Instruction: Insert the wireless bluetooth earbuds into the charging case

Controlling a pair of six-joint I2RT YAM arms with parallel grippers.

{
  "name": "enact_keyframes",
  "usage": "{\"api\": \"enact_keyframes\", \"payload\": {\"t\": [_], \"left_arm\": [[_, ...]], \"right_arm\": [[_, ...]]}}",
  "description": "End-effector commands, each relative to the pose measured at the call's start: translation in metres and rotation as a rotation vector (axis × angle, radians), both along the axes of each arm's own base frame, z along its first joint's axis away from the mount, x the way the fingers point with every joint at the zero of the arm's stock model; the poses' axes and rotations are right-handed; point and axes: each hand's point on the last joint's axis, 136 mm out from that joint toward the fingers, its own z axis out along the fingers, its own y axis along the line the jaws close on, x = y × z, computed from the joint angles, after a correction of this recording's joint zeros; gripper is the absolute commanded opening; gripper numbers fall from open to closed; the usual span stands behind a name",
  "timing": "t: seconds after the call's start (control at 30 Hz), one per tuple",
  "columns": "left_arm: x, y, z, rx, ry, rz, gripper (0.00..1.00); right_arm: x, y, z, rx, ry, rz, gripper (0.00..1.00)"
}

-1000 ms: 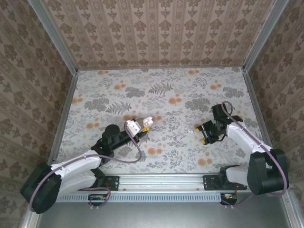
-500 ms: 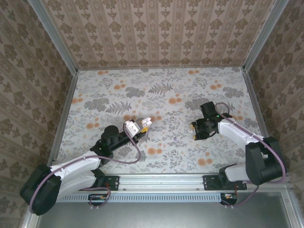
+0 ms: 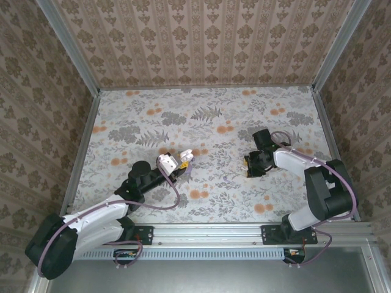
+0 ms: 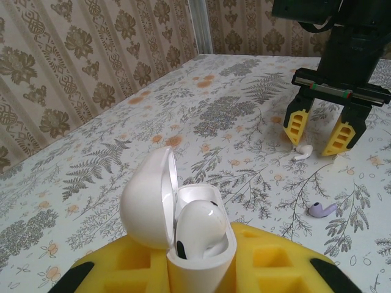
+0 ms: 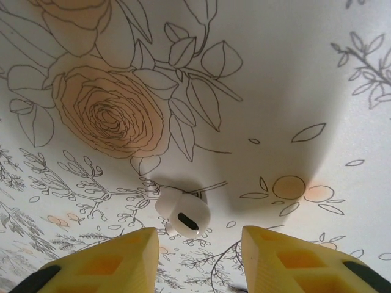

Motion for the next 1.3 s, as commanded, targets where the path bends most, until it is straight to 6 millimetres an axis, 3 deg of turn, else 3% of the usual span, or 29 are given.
{"api": "enact_keyframes", "payload": {"t": [0.0,0.4,0.67,1.07,1.27], "left_arm": [[-0.001,0.001,-0.001,-0.005,0.003,-0.007,0.12],[0.002,0.001,-0.004,-0.001,0.012,-0.002,0.11],[0.004,0.001,-0.007,0.011,0.014,0.002,0.11],[0.008,-0.004,-0.011,0.024,0.031,-0.014,0.12],[0.011,-0.015,-0.011,0.001,0.062,-0.043,0.12]], "right_arm": [[0.007,-0.004,-0.001,-0.008,-0.001,-0.033,0.4],[0.011,-0.005,-0.01,-0.003,0.015,-0.03,0.4],[0.011,-0.005,-0.015,0.003,0.025,-0.027,0.31],[0.008,-0.011,-0.004,-0.028,-0.018,0.006,0.25],[0.015,-0.012,0.008,-0.044,-0.125,0.044,0.25]]}}
